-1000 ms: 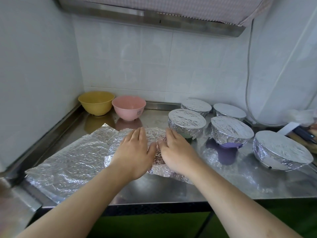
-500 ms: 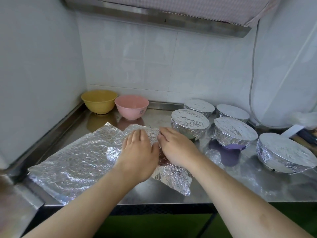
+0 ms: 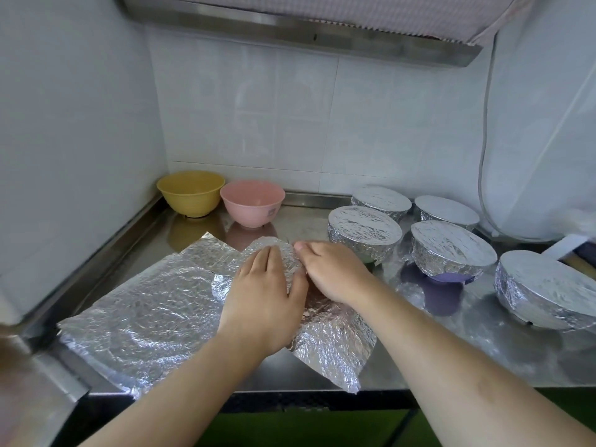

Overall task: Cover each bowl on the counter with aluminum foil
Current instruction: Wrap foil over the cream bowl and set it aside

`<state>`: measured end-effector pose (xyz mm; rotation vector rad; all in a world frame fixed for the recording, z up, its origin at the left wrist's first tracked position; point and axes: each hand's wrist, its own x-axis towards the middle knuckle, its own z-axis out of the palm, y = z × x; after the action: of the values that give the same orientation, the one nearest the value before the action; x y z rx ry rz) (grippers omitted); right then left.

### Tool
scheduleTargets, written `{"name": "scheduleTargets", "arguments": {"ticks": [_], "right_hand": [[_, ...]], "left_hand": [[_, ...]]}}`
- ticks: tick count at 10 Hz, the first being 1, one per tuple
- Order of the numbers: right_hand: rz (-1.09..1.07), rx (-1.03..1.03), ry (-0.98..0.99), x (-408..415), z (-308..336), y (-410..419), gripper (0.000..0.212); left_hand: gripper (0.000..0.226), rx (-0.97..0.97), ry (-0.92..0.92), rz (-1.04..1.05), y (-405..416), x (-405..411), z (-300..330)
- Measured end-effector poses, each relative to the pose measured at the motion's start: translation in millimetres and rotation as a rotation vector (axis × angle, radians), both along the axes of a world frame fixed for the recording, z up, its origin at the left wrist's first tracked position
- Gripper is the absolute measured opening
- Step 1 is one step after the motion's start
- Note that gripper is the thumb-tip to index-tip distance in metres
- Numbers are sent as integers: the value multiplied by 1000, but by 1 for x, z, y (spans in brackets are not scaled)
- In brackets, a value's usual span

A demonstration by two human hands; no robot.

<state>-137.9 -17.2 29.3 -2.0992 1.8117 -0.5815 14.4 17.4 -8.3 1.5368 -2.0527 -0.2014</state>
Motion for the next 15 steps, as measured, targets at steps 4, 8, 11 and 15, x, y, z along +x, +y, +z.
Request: {"name": "scheduleTargets", "arguments": {"ticks": [4,8,11,15], "right_hand": [[24,-65,26,0,-3,-1,44],[-286,-245,65,25,-21,47,52],[-239,-241,76,12,-38,41,69],[-36,-195,252,2,-30,18,75]], "left_hand": [[35,7,-79,-143,-28,6,6],[78,-20,-380,-34,-43,-3,-6],[53,46,-342,-234,-45,2,18],[69,83,-276,-35,-49,-5,6]]}}
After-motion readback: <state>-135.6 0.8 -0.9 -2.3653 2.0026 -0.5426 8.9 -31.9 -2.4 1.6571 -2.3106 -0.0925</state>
